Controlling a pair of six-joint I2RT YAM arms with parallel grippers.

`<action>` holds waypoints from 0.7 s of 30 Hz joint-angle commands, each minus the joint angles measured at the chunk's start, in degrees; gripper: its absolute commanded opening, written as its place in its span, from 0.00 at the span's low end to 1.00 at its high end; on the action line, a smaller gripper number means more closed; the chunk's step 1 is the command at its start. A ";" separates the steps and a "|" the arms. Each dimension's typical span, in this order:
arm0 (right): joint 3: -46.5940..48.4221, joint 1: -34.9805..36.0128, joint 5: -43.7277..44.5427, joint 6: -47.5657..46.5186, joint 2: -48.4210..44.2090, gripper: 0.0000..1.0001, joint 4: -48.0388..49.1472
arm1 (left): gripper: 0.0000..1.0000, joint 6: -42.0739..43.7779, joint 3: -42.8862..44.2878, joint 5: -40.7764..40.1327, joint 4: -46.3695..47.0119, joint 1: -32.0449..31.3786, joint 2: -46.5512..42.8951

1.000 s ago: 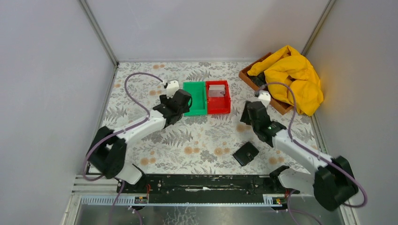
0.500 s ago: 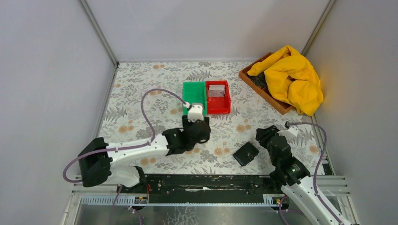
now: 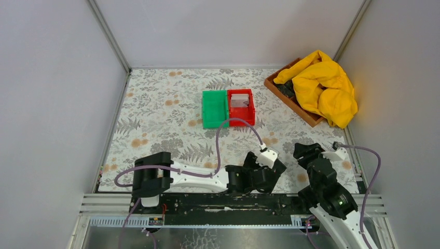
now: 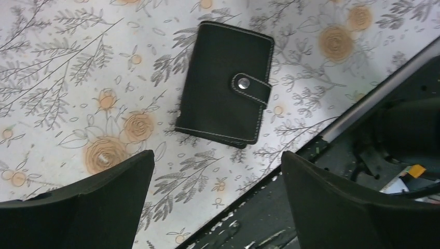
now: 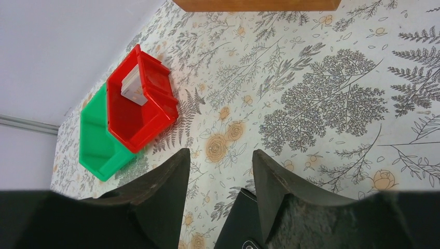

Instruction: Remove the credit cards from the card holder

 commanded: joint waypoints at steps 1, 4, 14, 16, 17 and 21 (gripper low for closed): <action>3.19 -0.16 1.33 1.21 0.43 0.56 -3.11 | 1.00 2.92 3.04 3.87 4.89 -0.16 0.37; 3.51 -0.18 1.45 1.28 -0.69 0.56 -3.32 | 0.99 6.32 5.76 3.16 4.58 -0.91 3.17; 7.20 -0.15 2.86 -0.39 -0.69 0.55 -5.24 | 0.94 17.13 13.18 1.63 2.09 -1.08 12.81; 7.59 -0.17 3.11 -0.63 -0.69 0.55 -5.50 | 0.95 17.79 12.66 1.63 2.98 -0.99 13.53; 7.53 -0.18 3.02 -0.67 -0.71 0.55 -5.44 | 0.96 17.85 12.60 1.35 3.11 -0.96 14.02; 7.16 -0.18 2.21 -0.61 -0.69 0.55 -5.07 | 0.95 17.95 14.27 -0.63 1.36 -0.99 16.70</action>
